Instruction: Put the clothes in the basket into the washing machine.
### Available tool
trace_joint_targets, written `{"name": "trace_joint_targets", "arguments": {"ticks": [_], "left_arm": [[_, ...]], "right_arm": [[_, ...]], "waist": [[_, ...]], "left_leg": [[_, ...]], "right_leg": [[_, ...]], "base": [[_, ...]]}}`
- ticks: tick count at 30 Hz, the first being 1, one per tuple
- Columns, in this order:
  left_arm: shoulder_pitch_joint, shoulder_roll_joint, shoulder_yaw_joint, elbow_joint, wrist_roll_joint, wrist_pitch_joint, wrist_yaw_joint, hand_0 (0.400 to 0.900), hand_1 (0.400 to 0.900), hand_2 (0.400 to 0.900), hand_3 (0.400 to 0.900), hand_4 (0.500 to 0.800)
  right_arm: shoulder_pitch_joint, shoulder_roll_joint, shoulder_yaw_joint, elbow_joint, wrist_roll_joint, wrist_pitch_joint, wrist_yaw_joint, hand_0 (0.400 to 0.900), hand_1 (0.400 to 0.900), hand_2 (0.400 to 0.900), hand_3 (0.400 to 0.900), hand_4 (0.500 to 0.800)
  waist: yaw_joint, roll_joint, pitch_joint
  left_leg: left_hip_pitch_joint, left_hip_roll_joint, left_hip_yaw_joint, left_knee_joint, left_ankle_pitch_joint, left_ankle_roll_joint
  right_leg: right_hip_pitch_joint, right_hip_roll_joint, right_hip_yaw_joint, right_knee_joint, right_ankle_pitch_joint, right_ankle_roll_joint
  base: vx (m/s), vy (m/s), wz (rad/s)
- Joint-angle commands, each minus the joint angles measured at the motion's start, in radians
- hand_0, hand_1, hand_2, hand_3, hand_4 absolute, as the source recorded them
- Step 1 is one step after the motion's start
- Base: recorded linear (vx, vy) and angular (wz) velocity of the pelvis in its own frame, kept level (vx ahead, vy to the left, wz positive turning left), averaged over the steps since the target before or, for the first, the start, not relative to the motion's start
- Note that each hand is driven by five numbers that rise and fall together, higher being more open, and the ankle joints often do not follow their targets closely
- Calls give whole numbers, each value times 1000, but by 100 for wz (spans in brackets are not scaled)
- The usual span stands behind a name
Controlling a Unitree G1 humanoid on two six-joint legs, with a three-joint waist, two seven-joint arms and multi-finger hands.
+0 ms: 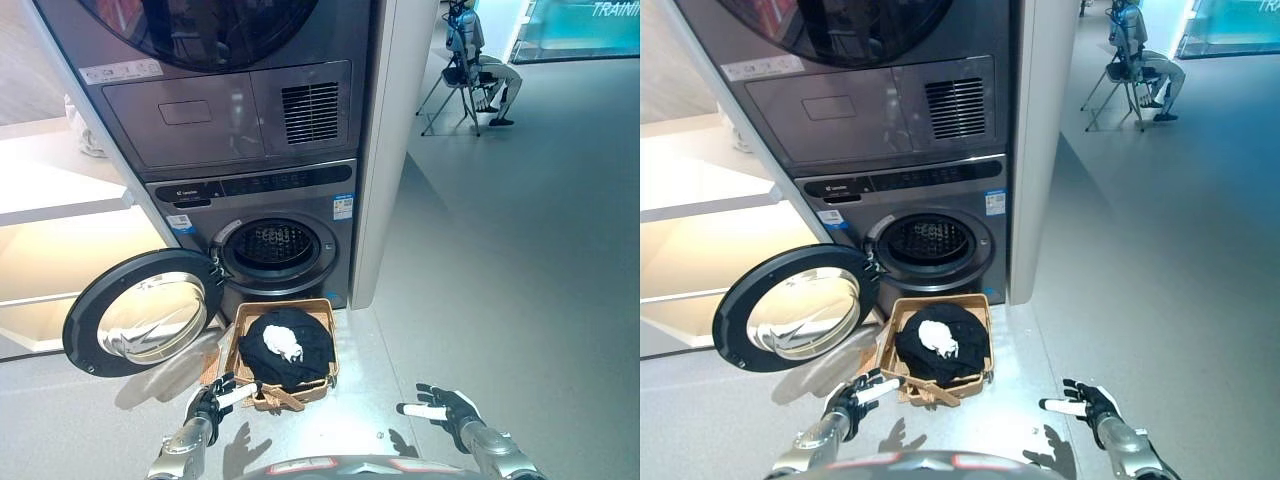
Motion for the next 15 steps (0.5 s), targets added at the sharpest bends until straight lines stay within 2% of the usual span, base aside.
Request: {"name": "trace_joint_targets", "arguments": {"ticks": [1, 5, 6, 9, 11, 13, 15], "left_arm": [[-107, 58, 13, 52, 43, -64, 20, 900, 900, 900, 900, 800], [-103, 58, 13, 49, 46, -64, 17, 900, 900, 900, 900, 800], [-101, 58, 14, 46, 46, -65, 14, 900, 900, 900, 900, 800], [-98, 59, 7, 32, 46, -66, 4, 900, 900, 900, 900, 800], [-99, 63, 2, 22, 52, -64, 0, 900, 900, 900, 900, 800], [-105, 70, -4, -6, 58, -58, -2, 900, 900, 900, 900, 800], [-110, 78, -10, -21, 66, -51, -9, 900, 900, 900, 900, 800]], "right_arm": [[-51, 14, 22, -7, 20, -51, -5, 900, 900, 900, 900, 800], [-55, 15, 18, -7, 20, -49, -2, 900, 900, 900, 900, 800], [-59, 14, 16, -6, 19, -49, 2, 900, 900, 900, 900, 800], [-52, 11, 9, -6, 15, -49, 6, 900, 900, 900, 900, 800], [-42, 9, 4, -9, 15, -48, 7, 900, 900, 900, 900, 800], [-39, 7, -1, -18, 21, -49, 4, 900, 900, 900, 900, 800], [-26, 7, -9, -25, 31, -51, 2, 900, 900, 900, 900, 800]], "waist": [[10, -77, -16], [13, -79, -13], [14, -80, -10], [11, -74, -5], [3, -70, 10], [-4, -56, 38], [-14, -44, 56]], "left_leg": [[-42, -24, 33, 31, -36, 1], [-61, -53, 39, 66, -56, 18], [-73, -82, 46, 98, -73, 32], [-82, -125, 42, 131, -93, 57], [-78, -150, 33, 146, -99, 77], [-76, -167, 28, 169, -104, 95], [-61, -170, 23, 183, -116, 101]], "right_leg": [[-25, -126, 6, 79, 32, 110], [-40, -156, 20, 102, 43, 125], [-56, -183, 36, 133, 60, 137], [-100, -223, 64, 237, 72, 143], [-163, -245, 96, 373, 133, 125], [-222, -252, 96, 498, 193, 103], [-261, -244, 83, 576, 187, 90]], "base": [[5, 109, -8], [-2, 140, -9], [-7, 209, -9], [-5, 269, 2], [-37, 285, 17], [-33, 284, 18], [60, 218, 24]]}}
